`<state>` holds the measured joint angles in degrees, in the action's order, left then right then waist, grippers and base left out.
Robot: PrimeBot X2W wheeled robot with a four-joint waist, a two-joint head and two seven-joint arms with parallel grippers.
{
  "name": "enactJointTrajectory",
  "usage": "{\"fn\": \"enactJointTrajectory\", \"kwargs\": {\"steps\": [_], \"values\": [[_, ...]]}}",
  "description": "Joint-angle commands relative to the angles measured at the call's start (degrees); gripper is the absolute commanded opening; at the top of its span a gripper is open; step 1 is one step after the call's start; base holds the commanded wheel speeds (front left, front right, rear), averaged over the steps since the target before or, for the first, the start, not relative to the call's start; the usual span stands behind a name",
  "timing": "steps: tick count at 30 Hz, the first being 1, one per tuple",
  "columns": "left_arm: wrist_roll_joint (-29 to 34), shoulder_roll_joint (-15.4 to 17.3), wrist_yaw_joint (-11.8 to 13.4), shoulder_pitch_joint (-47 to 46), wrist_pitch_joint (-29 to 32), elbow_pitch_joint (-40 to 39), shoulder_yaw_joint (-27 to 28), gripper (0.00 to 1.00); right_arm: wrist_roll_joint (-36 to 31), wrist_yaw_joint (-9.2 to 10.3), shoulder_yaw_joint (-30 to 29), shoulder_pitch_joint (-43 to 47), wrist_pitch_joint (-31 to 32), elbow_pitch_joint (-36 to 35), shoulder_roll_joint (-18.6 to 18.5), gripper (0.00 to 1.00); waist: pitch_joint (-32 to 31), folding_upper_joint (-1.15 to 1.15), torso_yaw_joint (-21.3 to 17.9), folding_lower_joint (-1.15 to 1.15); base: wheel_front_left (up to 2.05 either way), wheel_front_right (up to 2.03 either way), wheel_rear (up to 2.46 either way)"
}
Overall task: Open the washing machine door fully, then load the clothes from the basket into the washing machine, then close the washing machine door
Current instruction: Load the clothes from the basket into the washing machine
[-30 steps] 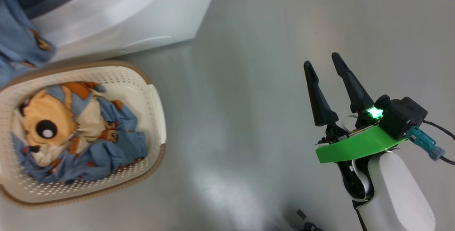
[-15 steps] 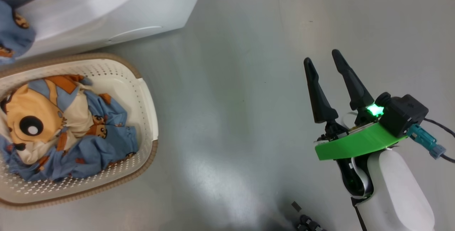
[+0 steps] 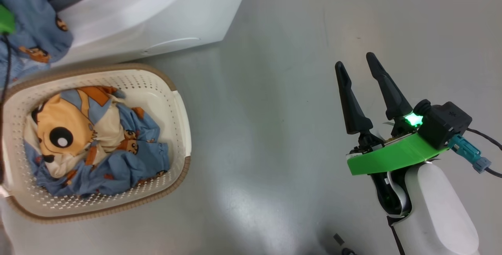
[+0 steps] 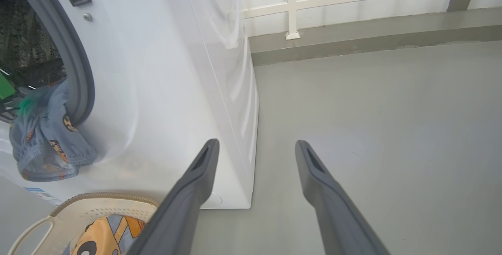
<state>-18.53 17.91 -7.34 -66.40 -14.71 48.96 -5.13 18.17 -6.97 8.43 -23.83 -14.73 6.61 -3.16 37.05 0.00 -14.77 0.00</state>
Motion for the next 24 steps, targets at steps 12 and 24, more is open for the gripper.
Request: {"fn": "enactJointTrajectory", "kwargs": {"steps": [12,24], "values": [[-2.5,2.6,-0.1,16.1,-0.3,-14.7,0.7,1.00,-0.4,-0.52,0.2,1.9,-0.3,-0.5,-0.3,1.00,-4.6,0.00,2.7,0.00,0.00,0.00,0.00],[-3.1,1.0,2.0,36.8,-0.3,-33.3,5.2,1.00,0.3,-0.52,0.7,3.3,-0.3,0.4,-0.7,1.00,-8.2,0.00,3.9,0.00,0.00,0.00,0.00]]}}
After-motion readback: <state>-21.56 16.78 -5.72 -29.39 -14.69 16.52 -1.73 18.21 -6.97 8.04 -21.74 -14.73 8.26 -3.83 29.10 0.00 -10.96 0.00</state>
